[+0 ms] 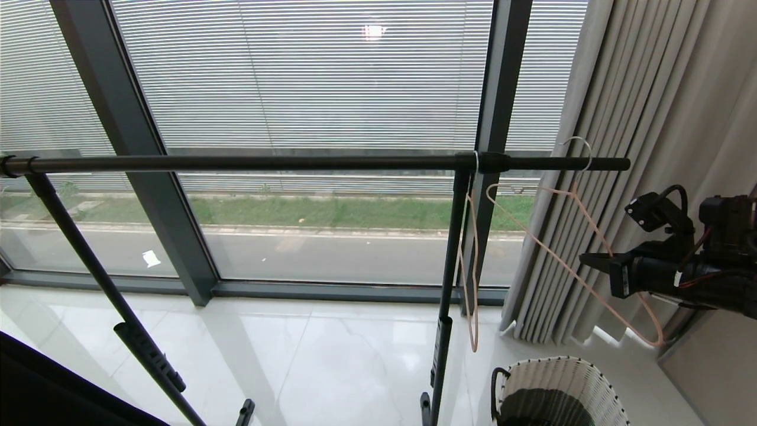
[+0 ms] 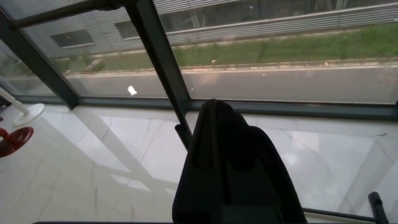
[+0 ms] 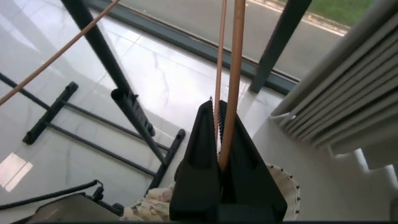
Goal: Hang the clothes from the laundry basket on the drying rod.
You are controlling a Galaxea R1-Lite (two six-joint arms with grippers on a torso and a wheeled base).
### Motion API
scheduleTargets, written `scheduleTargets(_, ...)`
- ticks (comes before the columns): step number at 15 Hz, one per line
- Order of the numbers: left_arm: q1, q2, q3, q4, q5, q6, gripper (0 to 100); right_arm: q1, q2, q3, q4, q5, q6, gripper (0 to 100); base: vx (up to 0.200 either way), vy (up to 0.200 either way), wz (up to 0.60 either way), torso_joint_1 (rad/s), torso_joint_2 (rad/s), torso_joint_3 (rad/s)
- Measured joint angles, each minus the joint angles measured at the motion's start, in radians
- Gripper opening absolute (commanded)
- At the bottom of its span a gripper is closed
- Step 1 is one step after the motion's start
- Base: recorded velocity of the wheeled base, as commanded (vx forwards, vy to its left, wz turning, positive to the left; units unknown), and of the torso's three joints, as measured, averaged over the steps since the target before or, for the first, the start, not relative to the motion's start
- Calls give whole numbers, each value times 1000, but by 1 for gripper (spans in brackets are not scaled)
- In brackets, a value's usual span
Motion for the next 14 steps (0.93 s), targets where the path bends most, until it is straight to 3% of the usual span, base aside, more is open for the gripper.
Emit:
scheduleTargets(5, 0, -9, 0, -1, 16, 0, 0, 10, -63, 86, -79, -98, 103, 0, 0, 0, 0, 0, 0, 0)
scheduleTargets(14, 0, -7, -1, -2, 17, -1, 0, 25, -319, 320, -78, -133, 105, 0, 0, 0, 0, 0, 0, 0)
